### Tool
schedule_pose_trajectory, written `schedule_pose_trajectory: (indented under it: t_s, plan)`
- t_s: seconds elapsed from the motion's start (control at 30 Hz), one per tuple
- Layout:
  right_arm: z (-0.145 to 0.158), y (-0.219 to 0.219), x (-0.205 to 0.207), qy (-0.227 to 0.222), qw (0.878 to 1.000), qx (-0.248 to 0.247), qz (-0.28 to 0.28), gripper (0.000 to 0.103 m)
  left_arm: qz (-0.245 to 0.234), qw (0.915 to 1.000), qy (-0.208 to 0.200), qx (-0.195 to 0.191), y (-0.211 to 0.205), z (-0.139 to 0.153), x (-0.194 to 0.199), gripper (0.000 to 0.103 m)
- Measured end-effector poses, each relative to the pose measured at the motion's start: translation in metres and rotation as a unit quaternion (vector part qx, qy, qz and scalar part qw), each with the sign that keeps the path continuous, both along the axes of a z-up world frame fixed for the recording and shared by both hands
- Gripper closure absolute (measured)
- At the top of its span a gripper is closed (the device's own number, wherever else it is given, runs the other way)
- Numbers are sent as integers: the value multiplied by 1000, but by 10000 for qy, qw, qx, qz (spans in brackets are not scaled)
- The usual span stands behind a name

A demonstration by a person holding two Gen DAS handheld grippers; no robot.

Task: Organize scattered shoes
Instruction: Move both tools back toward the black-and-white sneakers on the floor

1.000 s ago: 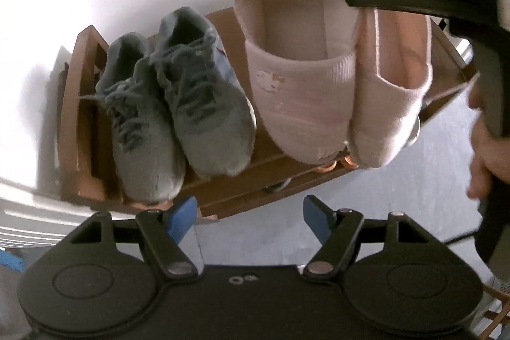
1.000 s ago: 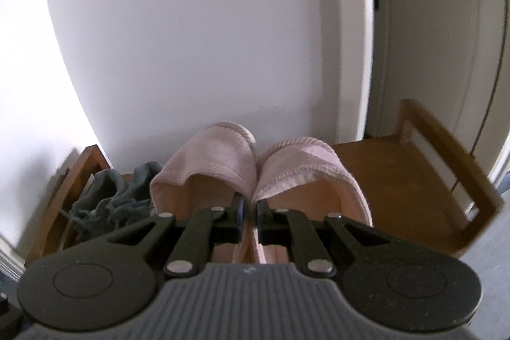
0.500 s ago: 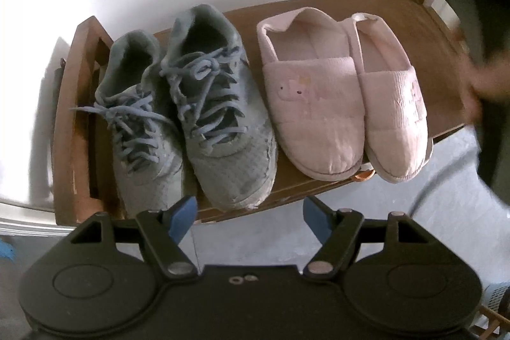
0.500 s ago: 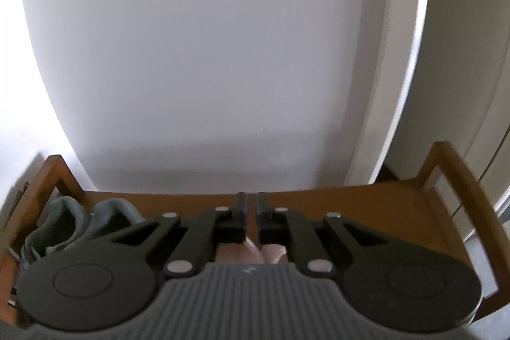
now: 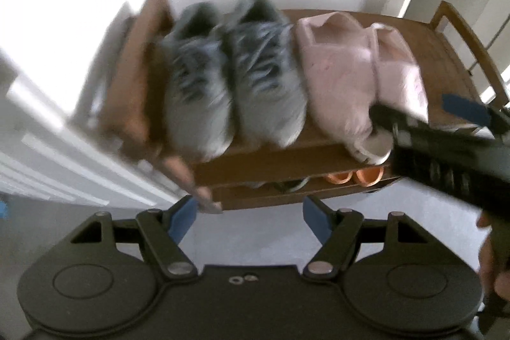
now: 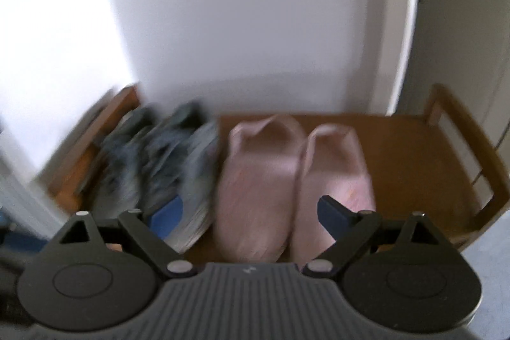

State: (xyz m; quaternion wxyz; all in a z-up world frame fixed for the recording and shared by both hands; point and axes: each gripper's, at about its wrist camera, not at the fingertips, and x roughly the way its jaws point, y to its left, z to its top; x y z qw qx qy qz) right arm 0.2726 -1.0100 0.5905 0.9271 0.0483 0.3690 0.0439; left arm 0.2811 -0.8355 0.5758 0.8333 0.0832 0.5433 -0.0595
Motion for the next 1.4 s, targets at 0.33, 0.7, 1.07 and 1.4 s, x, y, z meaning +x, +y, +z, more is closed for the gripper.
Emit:
schedule_pose_trajectory:
  t_s: [0.33,0.7,1.07,1.4]
  plan:
    - [-39,106,-132,169,9838,238,1767,8,1494,9855,807,-64,156,-48,-153,29]
    - [-45,337,-278,-131,9837,239,1776,8,2096,9743,827,13,403,-79,-317,29]
    - [-39,549,-392,-705,9734,233,2167,4,2706,9574,1001,126,574,-71,-400,29]
    - [-67,613,-354,-812,9700,222,2283,4,2588,9596,1092,180,641,-85,-371,29]
